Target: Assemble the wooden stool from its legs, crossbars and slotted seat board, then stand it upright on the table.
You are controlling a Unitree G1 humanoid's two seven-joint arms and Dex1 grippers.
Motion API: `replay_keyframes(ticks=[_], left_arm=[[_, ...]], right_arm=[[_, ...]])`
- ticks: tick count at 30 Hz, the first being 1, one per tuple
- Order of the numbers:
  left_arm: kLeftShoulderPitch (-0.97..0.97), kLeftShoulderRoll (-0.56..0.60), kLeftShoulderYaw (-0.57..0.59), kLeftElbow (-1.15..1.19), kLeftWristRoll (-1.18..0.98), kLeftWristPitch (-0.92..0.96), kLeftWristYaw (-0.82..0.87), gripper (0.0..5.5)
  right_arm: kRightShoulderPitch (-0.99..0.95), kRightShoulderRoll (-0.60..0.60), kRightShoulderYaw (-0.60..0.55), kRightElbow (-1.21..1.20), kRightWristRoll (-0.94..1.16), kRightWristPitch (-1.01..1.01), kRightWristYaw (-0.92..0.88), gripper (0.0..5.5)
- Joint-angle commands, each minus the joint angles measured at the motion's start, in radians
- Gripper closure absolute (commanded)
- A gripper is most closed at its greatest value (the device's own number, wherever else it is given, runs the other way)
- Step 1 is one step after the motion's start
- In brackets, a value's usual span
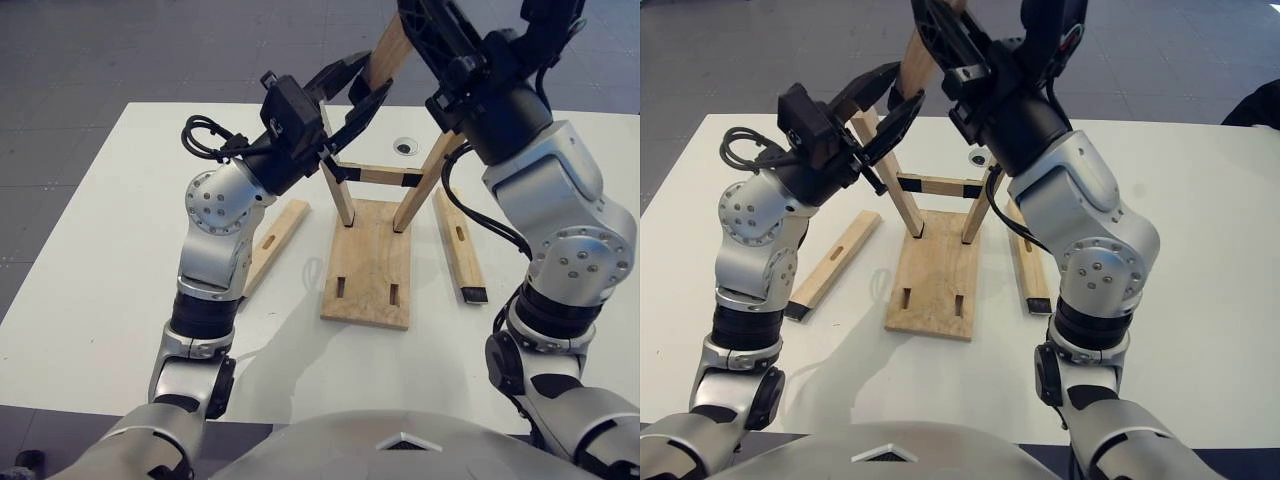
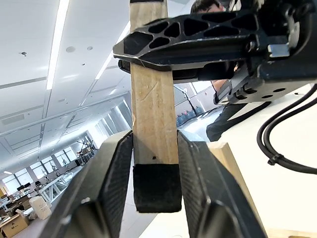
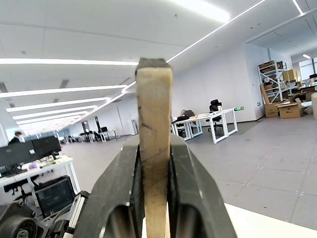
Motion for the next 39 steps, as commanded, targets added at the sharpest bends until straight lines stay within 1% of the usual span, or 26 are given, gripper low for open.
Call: replay_keyframes(ticks=[1, 4, 6, 7, 10, 12, 13, 15, 17, 18, 19, 20, 22, 25, 28, 31, 34, 39], left_arm=[[0.016, 0.033, -0.013, -0.024, 0.065, -0.060, -0.006, 3.55], [0.039, 0.058, -0.015, -0.020, 0.098, -0.114, -0.020, 3.11], [0.073, 0.078, -0.003, -0.036, 0.100, -0.121, -0.025, 3.07], [0.096, 0.089, 0.007, -0.044, 0.096, -0.115, -0.024, 3.07], [0.180, 0.120, 0.043, -0.071, 0.097, -0.108, -0.008, 3.07], [0.237, 0.119, 0.081, -0.070, 0.094, -0.098, 0.028, 3.07], [0.270, 0.119, 0.093, -0.066, 0.088, -0.103, 0.033, 3.07], [0.353, 0.114, 0.104, -0.083, 0.073, -0.088, 0.046, 3.07], [0.405, 0.119, 0.099, -0.069, 0.083, -0.101, 0.044, 3.07], [0.409, 0.123, 0.099, -0.053, 0.089, -0.109, 0.041, 3.07], [0.405, 0.125, 0.100, -0.036, 0.093, -0.110, 0.042, 3.07], [0.398, 0.126, 0.100, -0.017, 0.104, -0.113, 0.048, 3.07], [0.388, 0.122, 0.096, 0.012, 0.132, -0.119, 0.067, 3.07], [0.386, 0.105, 0.082, 0.039, 0.160, -0.118, 0.098, 3.07], [0.383, 0.089, 0.072, 0.072, 0.180, -0.117, 0.125, 3.07], [0.389, 0.075, 0.068, 0.085, 0.192, -0.114, 0.147, 3.07], [0.399, 0.067, 0.056, 0.080, 0.197, -0.116, 0.154, 3.07], [0.408, 0.069, 0.051, 0.076, 0.200, -0.121, 0.153, 3.07]], right_arm=[[0.022, 0.024, -0.019, 0.006, 0.008, 0.001, -0.033, 5.10], [0.027, 0.086, -0.075, 0.025, 0.096, -0.015, -0.081, 5.10], [0.035, 0.105, -0.114, 0.035, 0.161, -0.013, -0.111, 5.10], [0.039, 0.099, -0.130, 0.034, 0.185, -0.009, -0.121, 5.10], [0.057, 0.034, -0.189, 0.006, 0.249, 0.014, -0.146, 5.10], [0.090, -0.052, -0.260, -0.062, 0.378, 0.033, -0.196, 5.10], [0.142, -0.114, -0.289, -0.116, 0.491, 0.046, -0.206, 5.10], [0.293, -0.250, -0.333, -0.211, 0.694, 0.082, -0.161, 5.10], [0.467, -0.371, -0.370, -0.278, 0.779, 0.129, -0.078, 5.10], [0.549, -0.418, -0.384, -0.290, 0.770, 0.150, -0.036, 5.10], [0.623, -0.459, -0.386, -0.287, 0.709, 0.167, 0.008, 5.10], [0.674, -0.484, -0.370, -0.260, 0.604, 0.162, 0.035, 5.10], [0.716, -0.492, -0.310, -0.189, 0.386, 0.113, 0.043, 5.10], [0.699, -0.394, -0.214, -0.103, 0.132, -0.002, -0.023, 5.10], [0.663, -0.272, -0.157, -0.015, -0.039, -0.114, -0.085, 5.10], [0.620, -0.181, -0.149, 0.085, -0.149, -0.203, -0.119, 5.10], [0.584, -0.128, -0.151, 0.166, -0.233, -0.267, -0.117, 5.10], [0.545, -0.071, -0.130, 0.247, -0.295, -0.307, -0.075, 5.10]])
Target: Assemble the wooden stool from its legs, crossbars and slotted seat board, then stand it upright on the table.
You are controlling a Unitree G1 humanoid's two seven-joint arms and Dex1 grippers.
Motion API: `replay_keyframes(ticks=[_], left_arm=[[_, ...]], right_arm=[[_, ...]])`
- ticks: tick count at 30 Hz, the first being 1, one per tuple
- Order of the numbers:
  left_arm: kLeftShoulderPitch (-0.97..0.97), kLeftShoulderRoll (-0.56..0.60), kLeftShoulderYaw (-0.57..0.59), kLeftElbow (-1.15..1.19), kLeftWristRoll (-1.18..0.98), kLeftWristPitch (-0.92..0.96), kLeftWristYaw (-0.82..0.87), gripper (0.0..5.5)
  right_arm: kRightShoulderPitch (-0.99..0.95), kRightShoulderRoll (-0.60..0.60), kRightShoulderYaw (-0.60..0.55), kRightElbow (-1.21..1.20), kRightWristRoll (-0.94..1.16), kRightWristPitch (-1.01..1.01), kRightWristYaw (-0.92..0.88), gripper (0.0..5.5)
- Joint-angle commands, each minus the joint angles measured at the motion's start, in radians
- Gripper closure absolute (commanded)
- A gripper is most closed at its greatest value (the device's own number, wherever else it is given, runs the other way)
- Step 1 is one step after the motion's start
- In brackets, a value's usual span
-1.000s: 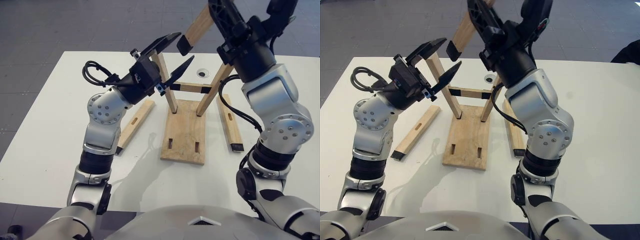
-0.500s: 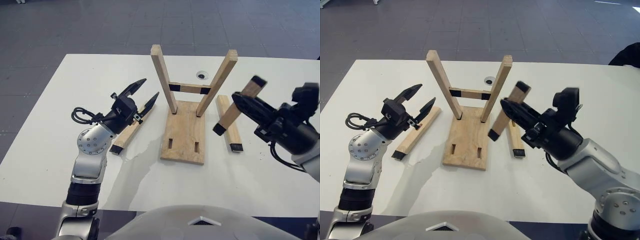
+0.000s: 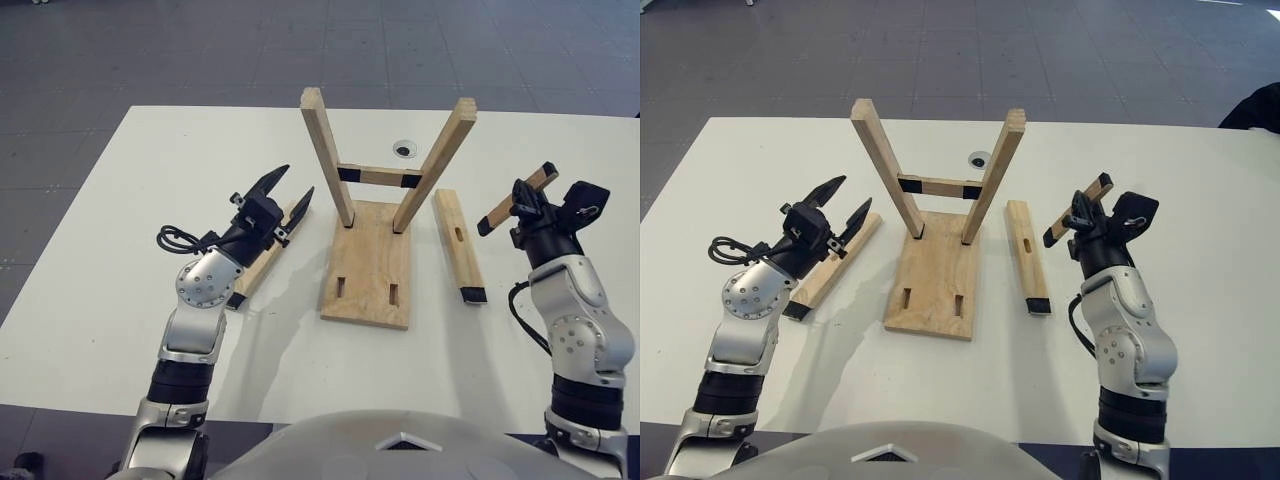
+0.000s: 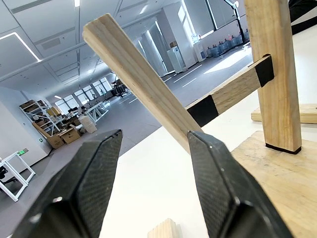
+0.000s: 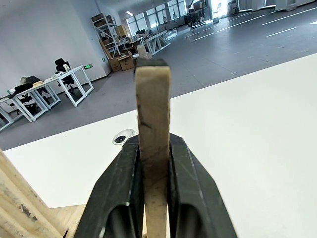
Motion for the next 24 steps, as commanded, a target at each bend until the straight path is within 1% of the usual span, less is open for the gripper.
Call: replay_keyframes(ticks=[1, 8, 15, 24], left_arm=[[0.013, 0.004, -0.002, -0.004, 0.007, -0.003, 0.003, 3.07], [0.022, 0.005, -0.001, -0.011, 0.007, 0.000, 0.004, 3.07], [0.027, 0.004, -0.004, -0.019, 0.006, 0.005, 0.004, 3.07], [0.027, 0.005, -0.002, -0.022, 0.006, 0.007, 0.004, 3.07]], right_arm=[[-0.027, 0.032, 0.014, 0.057, -0.042, -0.023, 0.037, 5.10], [-0.038, 0.064, 0.008, 0.148, -0.095, -0.043, 0.088, 5.10], [-0.068, 0.080, 0.015, 0.102, -0.112, -0.032, 0.094, 5.10], [0.000, 0.115, 0.053, 0.209, -0.191, -0.045, 0.126, 5.10]])
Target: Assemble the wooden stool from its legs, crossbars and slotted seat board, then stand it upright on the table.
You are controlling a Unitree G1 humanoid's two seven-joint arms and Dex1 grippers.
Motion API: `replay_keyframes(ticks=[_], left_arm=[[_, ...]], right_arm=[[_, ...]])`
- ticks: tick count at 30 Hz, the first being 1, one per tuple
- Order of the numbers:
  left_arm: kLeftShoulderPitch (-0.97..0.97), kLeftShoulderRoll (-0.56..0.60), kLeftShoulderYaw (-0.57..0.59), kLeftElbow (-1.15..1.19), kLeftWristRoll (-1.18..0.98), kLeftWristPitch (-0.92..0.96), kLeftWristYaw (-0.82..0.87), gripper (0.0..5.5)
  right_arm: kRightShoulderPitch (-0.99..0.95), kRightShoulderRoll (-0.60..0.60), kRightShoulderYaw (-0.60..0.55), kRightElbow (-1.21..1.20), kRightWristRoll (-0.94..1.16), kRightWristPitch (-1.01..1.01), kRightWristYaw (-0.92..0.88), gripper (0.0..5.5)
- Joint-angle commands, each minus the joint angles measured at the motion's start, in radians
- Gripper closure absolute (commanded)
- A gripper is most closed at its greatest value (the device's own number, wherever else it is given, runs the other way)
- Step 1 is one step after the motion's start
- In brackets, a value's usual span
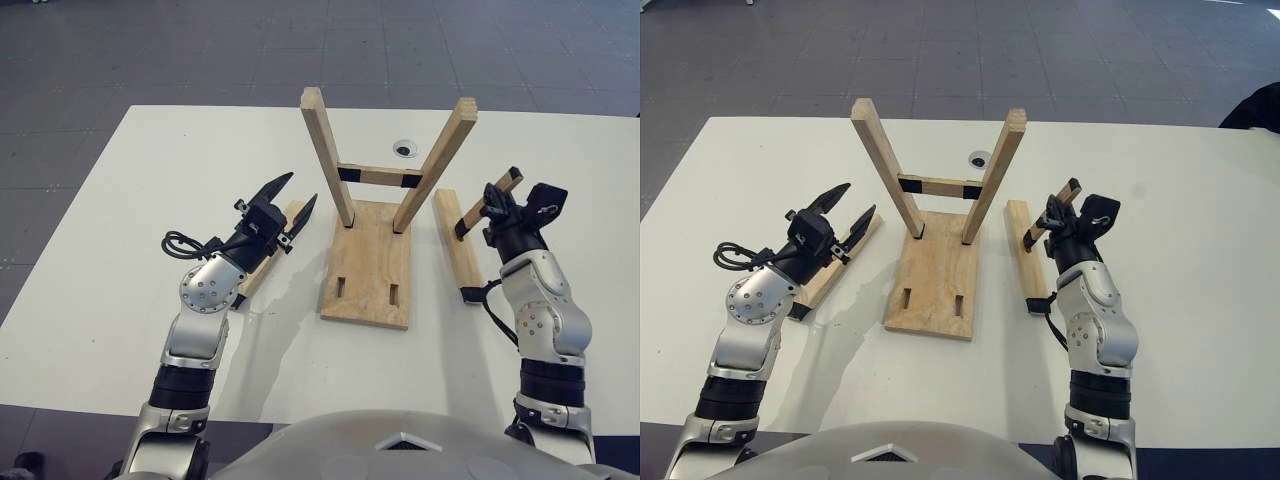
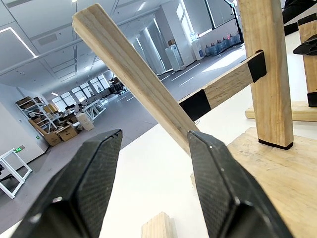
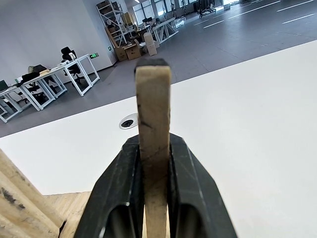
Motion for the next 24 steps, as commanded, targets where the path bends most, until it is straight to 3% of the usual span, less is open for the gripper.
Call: replay_keyframes(ticks=[1, 7, 10, 15, 24], left_arm=[[0.001, 0.005, 0.001, -0.008, 0.006, 0.007, 0.004, 3.07], [-0.001, 0.004, 0.009, -0.005, 0.010, 0.007, 0.014, 3.07], [-0.010, 0.001, 0.005, -0.003, 0.011, 0.009, 0.017, 3.07], [-0.023, 0.003, 0.003, 0.010, 0.011, 0.007, 0.020, 3.07], [-0.027, -0.002, 0.001, 0.014, 0.014, 0.004, 0.032, 3.07]], right_arm=[[0.067, 0.025, 0.028, 0.040, -0.046, 0.016, 0.002, 5.10], [0.244, 0.013, 0.127, -0.123, -0.195, 0.095, -0.097, 5.10], [0.321, -0.002, 0.176, -0.011, -0.324, -0.065, -0.089, 5.10], [0.404, 0.021, 0.151, 0.018, -0.325, -0.220, -0.052, 5.10], [0.340, -0.043, 0.079, -0.181, -0.288, 0.044, -0.033, 5.10]])
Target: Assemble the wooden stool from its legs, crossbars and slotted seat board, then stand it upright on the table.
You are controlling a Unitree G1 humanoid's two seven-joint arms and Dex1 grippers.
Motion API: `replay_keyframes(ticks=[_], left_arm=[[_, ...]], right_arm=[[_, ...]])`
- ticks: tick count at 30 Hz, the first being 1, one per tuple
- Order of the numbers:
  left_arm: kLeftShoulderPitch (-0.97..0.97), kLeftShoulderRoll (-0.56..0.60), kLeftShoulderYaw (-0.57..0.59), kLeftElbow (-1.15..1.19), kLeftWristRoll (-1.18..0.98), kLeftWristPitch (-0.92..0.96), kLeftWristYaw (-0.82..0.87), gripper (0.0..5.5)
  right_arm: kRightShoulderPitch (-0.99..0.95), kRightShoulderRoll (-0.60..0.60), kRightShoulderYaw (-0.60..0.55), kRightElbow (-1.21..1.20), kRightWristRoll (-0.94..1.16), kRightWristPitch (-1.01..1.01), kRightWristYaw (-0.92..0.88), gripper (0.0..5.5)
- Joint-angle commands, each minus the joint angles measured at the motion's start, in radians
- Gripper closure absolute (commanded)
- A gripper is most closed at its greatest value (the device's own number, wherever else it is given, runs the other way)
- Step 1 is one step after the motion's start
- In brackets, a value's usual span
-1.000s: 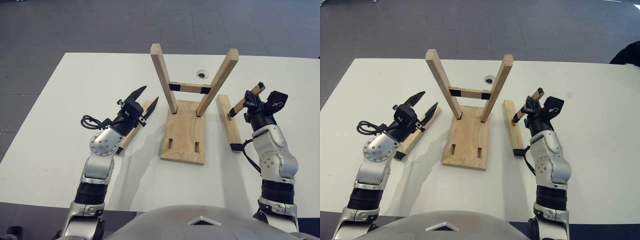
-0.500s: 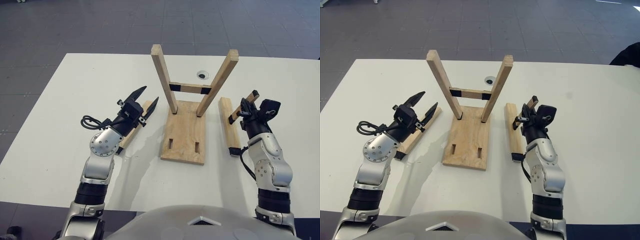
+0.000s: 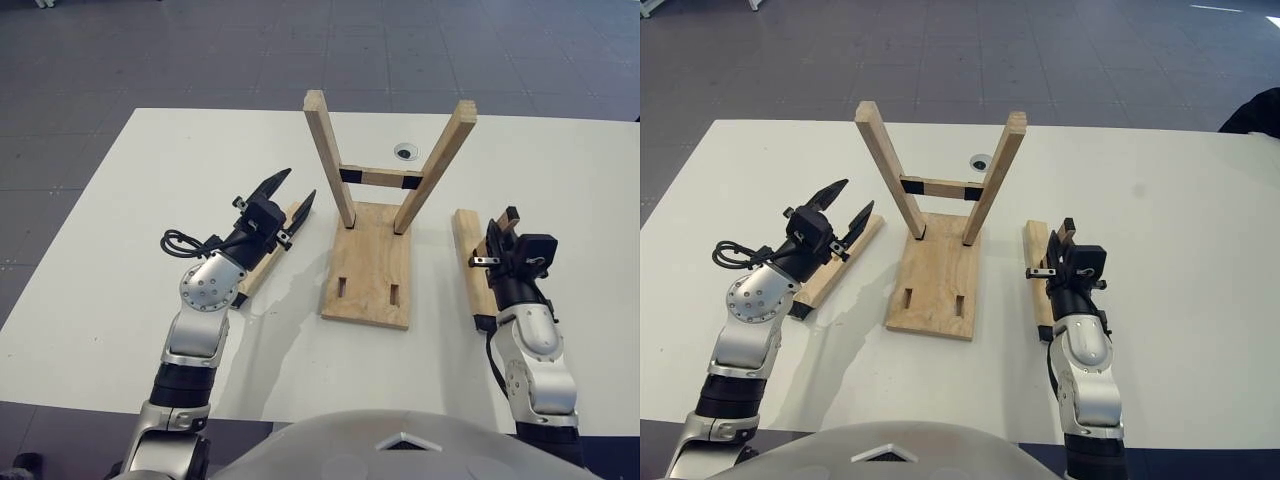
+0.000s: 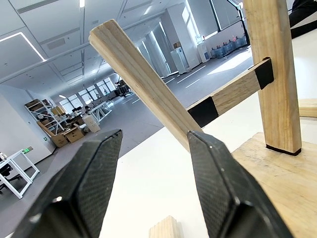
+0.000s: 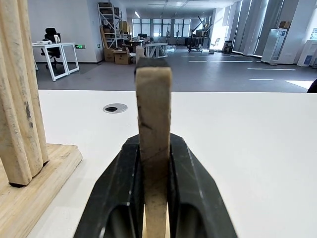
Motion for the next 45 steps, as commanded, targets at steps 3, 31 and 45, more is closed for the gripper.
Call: replay_keyframes(ticks=[3, 31, 45], left_arm=[[-0.017, -0.001, 0.002, 0.014, 0.013, 0.001, 0.012, 3.07], [-0.017, 0.009, 0.000, 0.029, 0.008, -0.005, 0.008, 3.07], [0.031, 0.020, 0.010, -0.006, 0.006, 0.007, 0.008, 3.07]], right_arm=[[-0.016, -0.033, -0.066, 0.002, 0.021, 0.247, -0.009, 5.10], [-0.002, 0.042, -0.089, -0.003, -0.089, -0.004, -0.019, 3.32], [0.422, 0.068, -0.005, -0.340, -0.033, 0.278, 0.030, 3.32]])
